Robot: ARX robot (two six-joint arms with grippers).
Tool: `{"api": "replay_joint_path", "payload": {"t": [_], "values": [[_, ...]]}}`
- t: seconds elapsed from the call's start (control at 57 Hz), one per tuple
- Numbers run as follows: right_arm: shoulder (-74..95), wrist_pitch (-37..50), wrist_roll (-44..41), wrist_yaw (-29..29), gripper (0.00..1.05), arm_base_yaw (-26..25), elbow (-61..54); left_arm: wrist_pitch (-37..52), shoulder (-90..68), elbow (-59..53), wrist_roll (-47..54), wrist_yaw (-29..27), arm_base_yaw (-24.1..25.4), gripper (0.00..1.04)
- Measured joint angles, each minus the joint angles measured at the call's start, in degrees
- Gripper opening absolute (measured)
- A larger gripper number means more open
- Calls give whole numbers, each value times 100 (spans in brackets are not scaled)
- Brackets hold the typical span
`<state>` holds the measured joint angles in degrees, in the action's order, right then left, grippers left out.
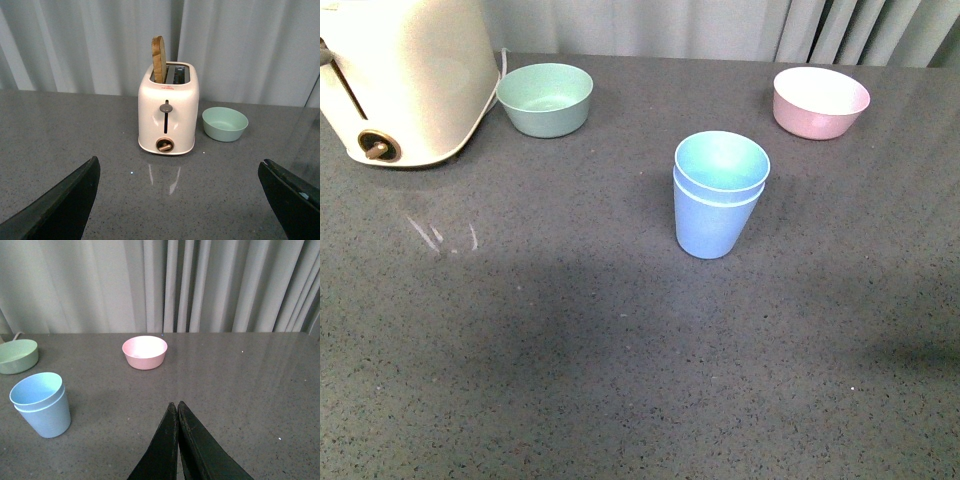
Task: Stack blue cups with both arms
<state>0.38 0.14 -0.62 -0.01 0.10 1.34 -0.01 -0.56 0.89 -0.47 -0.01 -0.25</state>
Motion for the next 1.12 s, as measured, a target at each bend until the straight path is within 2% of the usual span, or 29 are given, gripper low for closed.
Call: {"api": "replay_joint_path", "payload": {"t": [0.193, 0.368, 0.544, 1.123], "values": [[-2, 0, 2, 0, 33, 0, 0, 0, 0, 0, 0, 0, 0, 96], [-2, 0, 2, 0, 70, 0, 0, 2, 0, 0, 0, 0, 0, 96], [-2, 0, 7, 0, 97, 0, 0, 0, 0, 0, 0, 0, 0, 96], [-2, 0, 7, 0, 96, 0, 0, 0, 0, 0, 0, 0, 0, 96]]}}
